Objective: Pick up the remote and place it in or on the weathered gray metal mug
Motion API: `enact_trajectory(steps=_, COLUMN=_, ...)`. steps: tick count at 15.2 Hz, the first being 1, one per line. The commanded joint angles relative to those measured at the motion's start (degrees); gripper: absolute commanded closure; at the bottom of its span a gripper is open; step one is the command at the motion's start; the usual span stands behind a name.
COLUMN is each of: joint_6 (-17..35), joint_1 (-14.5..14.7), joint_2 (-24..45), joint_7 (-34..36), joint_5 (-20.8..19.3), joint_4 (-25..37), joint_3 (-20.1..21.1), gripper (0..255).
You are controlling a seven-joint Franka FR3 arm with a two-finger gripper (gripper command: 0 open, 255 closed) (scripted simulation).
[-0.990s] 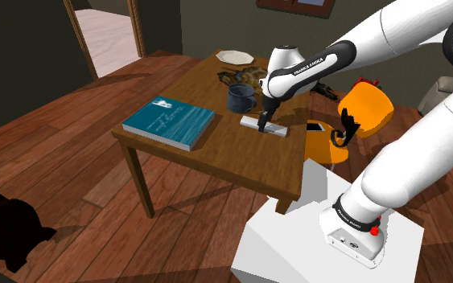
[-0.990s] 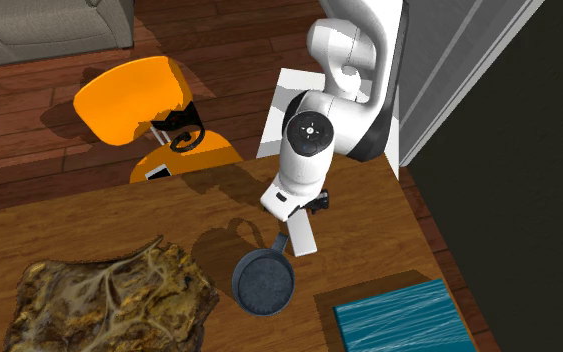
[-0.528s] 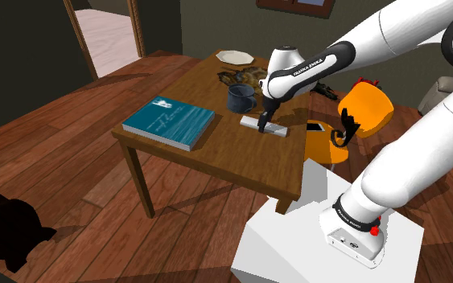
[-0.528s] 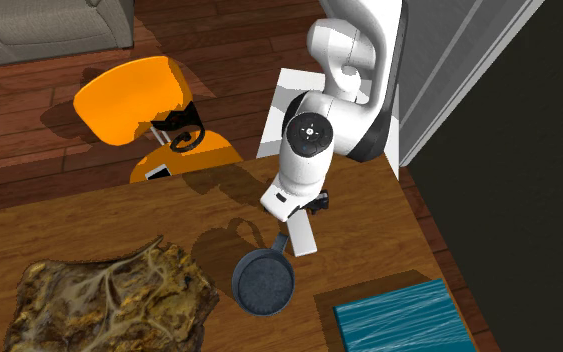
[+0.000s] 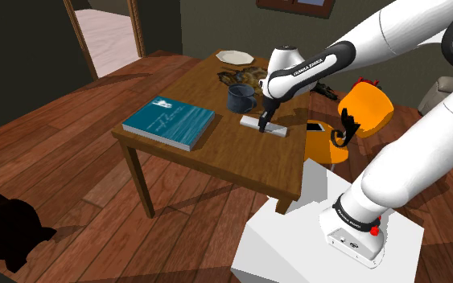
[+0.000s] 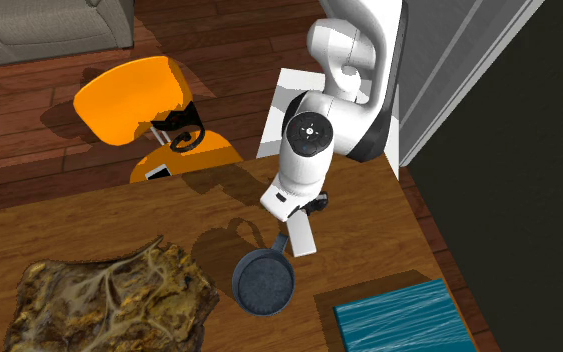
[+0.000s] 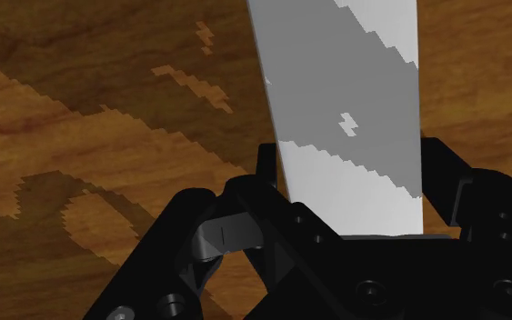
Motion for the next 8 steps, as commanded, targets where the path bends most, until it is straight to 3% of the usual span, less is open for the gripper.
enact_trajectory(steps=1, joint_6=0.0, joint_1=0.0, joint_2=0.0, joint_7=0.0, joint_5=0.0, joint_4=0.0, joint_3=0.0, gripper=255)
enact_trajectory(steps=8, joint_6=-5.1, joint_1=0.0, joint_2=-3.2, joint_7=0.1, joint_5=-0.1, joint_4=1.8, joint_3=0.1, gripper=255)
